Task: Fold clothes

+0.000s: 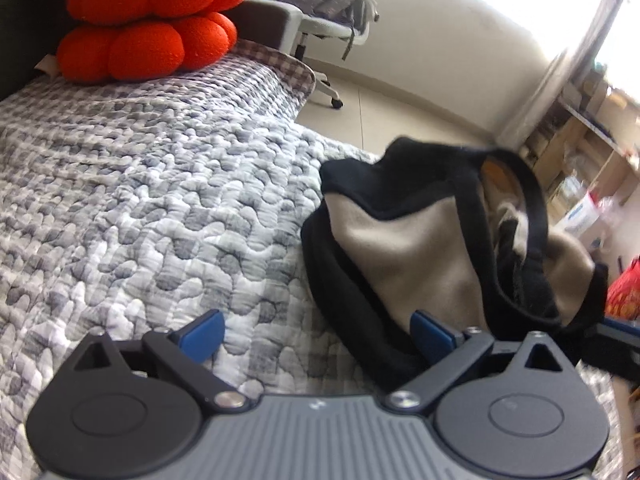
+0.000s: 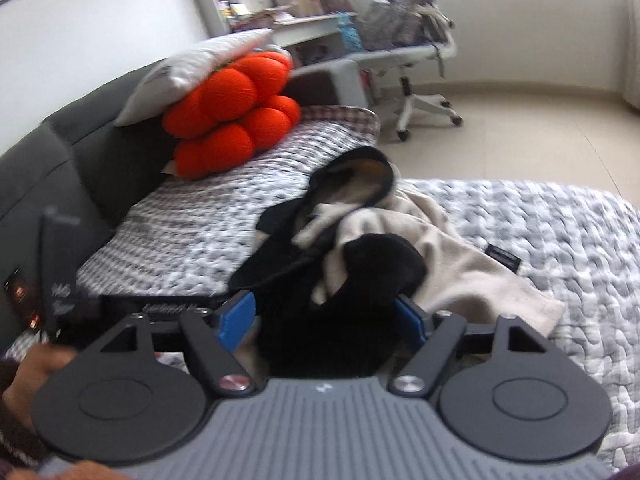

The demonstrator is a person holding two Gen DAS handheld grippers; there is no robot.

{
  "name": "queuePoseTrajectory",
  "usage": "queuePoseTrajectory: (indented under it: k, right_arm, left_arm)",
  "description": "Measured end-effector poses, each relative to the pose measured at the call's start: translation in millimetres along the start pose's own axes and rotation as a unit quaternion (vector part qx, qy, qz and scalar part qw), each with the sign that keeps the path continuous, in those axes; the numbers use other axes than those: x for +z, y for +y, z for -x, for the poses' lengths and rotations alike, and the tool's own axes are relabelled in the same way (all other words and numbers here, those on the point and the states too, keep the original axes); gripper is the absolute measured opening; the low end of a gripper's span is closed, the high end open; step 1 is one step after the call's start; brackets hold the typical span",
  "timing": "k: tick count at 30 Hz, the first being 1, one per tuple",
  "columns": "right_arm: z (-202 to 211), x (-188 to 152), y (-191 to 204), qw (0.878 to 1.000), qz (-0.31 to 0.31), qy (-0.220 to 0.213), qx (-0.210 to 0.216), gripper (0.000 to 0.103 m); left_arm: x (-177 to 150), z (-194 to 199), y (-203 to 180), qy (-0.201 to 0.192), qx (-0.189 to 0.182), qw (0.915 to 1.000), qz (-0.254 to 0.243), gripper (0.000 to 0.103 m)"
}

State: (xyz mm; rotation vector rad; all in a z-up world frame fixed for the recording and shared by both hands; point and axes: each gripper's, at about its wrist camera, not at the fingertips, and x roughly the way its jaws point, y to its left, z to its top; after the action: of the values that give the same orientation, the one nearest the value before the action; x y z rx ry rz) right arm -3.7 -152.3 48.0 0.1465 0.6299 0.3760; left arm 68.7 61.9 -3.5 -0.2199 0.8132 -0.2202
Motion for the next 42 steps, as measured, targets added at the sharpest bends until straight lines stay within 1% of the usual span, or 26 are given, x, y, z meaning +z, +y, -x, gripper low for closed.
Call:
queuePoseTrajectory:
  k: [2, 4, 5, 8, 10, 11, 13, 15, 17, 18, 19, 20, 22, 25, 29, 30, 31, 32, 33, 34, 35, 37, 38, 39, 40, 42]
  right_arm:
    - [5, 0, 5, 1.000, 0.003, -0.005, 0.010, 0.072]
    - [10, 0, 10, 1.000, 0.006, -0.011, 0.021, 0.067]
    - [12, 0, 12, 1.000, 0.007, -0.014, 0.026, 0.065]
    - [17, -2, 24, 0.999, 0.024, -0.022, 0.037, 0.064]
    - [12, -3, 28, 0.998, 0.034, -0.016, 0.042, 0.059]
    - [7, -5, 30, 0.998, 0.036, -0.011, 0.040, 0.057]
    - [-2, -8, 32, 0.999, 0.039, 0.000, 0.027, 0.047]
    - [-12, -12, 34, 0.999, 0.042, 0.012, 0.014, 0.043]
    - [-21, -14, 34, 0.999, 0.041, 0.020, 0.005, 0.029]
    - [-23, -15, 32, 0.999, 0.033, 0.021, 0.008, 0.005]
    - [-25, -16, 29, 0.999, 0.026, 0.021, 0.011, 0.003]
    - [-27, -16, 27, 1.000, 0.019, 0.022, 0.013, 0.003]
    - [-25, -16, 25, 0.999, 0.009, 0.014, 0.032, 0.003]
    - [-20, -15, 33, 0.998, 0.019, 0.002, 0.060, 0.003]
    - [-17, -19, 44, 0.996, 0.035, 0.004, 0.076, 0.003]
    - [-17, -20, 46, 0.996, 0.037, 0.006, 0.078, 0.003]
    - [-17, -22, 47, 0.996, 0.039, 0.008, 0.078, 0.003]
    - [-17, -23, 48, 0.996, 0.040, 0.010, 0.078, 0.003]
    - [-17, -24, 48, 0.996, 0.041, 0.010, 0.075, 0.004]
    - [-17, -24, 48, 0.996, 0.040, 0.011, 0.074, 0.004]
    - [-17, -25, 47, 0.997, 0.040, 0.011, 0.072, 0.004]
    - [-17, -25, 46, 0.997, 0.040, 0.014, 0.071, 0.006]
    - [-16, -25, 46, 0.996, 0.041, 0.015, 0.071, 0.006]
    - [-15, -25, 45, 0.996, 0.042, 0.016, 0.073, 0.008]
    - [-14, -25, 45, 0.996, 0.041, 0.017, 0.074, 0.010]
    - [-13, -26, 44, 0.996, 0.040, 0.019, 0.071, 0.013]
  left_arm:
    - [1, 3, 3, -0.009, 0.006, 0.9999, 0.009, 0.095]
    - [2, 5, 4, -0.017, 0.013, 0.9997, 0.014, 0.090]
    - [2, 7, 4, -0.019, 0.015, 0.9996, 0.015, 0.088]
    - [1, 14, 6, -0.023, 0.010, 0.9995, 0.018, 0.083]
    - [2, 18, 7, -0.030, 0.007, 0.9993, 0.020, 0.080]
    - [2, 20, 7, -0.034, 0.007, 0.9991, 0.021, 0.080]
    - [2, 23, 7, -0.041, 0.007, 0.9989, 0.022, 0.078]
    - [2, 23, 6, -0.043, 0.004, 0.9988, 0.022, 0.077]
    - [2, 25, 6, -0.041, -0.006, 0.9989, 0.020, 0.074]
    - [2, 26, 5, -0.040, -0.012, 0.9989, 0.020, 0.073]
    - [2, 27, 5, -0.037, -0.022, 0.9989, 0.020, 0.073]
    - [3, 29, 4, -0.032, -0.037, 0.9986, 0.022, 0.073]
    - [4, 35, 4, -0.024, -0.078, 0.9963, 0.028, 0.073]
    - [4, 46, 3, -0.015, -0.131, 0.9909, 0.024, 0.073]
    - [-2, 49, -5, -0.001, -0.177, 0.9842, 0.011, 0.073]
    - [-3, 46, -7, 0.007, -0.185, 0.9825, 0.016, 0.069]
    - [-4, 43, -8, 0.016, -0.192, 0.9809, 0.023, 0.058]
    - [-4, 39, -9, 0.029, -0.199, 0.9790, 0.031, 0.053]
    - [-6, 35, -11, 0.042, -0.206, 0.9768, 0.038, 0.051]
    - [-7, 32, -12, 0.051, -0.211, 0.9754, 0.041, 0.047]
    - [-8, 31, -15, 0.053, -0.209, 0.9757, 0.040, 0.043]
    - [-10, 29, -19, 0.053, -0.196, 0.9785, 0.035, 0.025]
    - [-10, 28, -20, 0.051, -0.189, 0.9801, 0.033, 0.020]
    - [-11, 27, -19, 0.049, -0.183, 0.9812, 0.037, 0.015]
    - [-11, 27, -17, 0.047, -0.179, 0.9818, 0.043, 0.012]
    - [-11, 29, -14, 0.038, -0.166, 0.9839, 0.055, 0.011]
